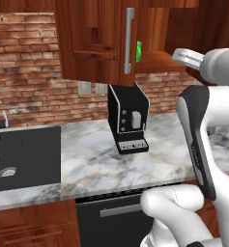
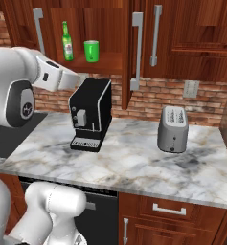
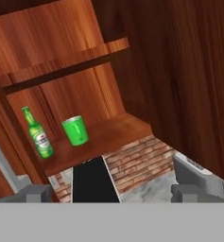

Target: Open the cabinet directly in front. Then move the beer and the mug to the dining counter with the jar on it.

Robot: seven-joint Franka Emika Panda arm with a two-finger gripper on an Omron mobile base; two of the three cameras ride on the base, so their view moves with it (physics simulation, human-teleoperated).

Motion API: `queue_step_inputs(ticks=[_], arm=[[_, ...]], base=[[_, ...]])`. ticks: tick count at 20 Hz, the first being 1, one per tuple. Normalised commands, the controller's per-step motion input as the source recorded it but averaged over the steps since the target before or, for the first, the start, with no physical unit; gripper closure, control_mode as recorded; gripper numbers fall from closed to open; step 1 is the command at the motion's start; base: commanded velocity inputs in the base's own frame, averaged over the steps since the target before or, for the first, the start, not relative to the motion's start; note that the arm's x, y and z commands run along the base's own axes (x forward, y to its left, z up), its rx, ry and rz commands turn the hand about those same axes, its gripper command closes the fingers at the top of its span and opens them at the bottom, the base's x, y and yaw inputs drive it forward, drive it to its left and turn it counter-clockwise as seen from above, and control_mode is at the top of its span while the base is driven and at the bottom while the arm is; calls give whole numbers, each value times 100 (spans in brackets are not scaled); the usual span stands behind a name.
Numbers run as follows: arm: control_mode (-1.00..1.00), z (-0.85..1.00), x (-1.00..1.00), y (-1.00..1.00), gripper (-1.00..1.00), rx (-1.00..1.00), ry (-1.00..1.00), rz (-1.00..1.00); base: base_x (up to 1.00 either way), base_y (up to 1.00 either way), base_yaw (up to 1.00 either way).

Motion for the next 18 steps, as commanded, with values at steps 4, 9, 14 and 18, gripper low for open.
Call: queue_step_inputs(ticks=[4, 9, 14, 18], arm=[[-100, 0, 39, 0, -100, 0, 0, 2], [-100, 0, 51, 0, -100, 2, 0, 4], [-100, -9, 53, 3, -100, 0, 0, 5], [-100, -9, 51, 0, -100, 0, 0, 5]], base=[[0, 0, 0], [0, 0, 0], [0, 0, 0], [0, 0, 0]])
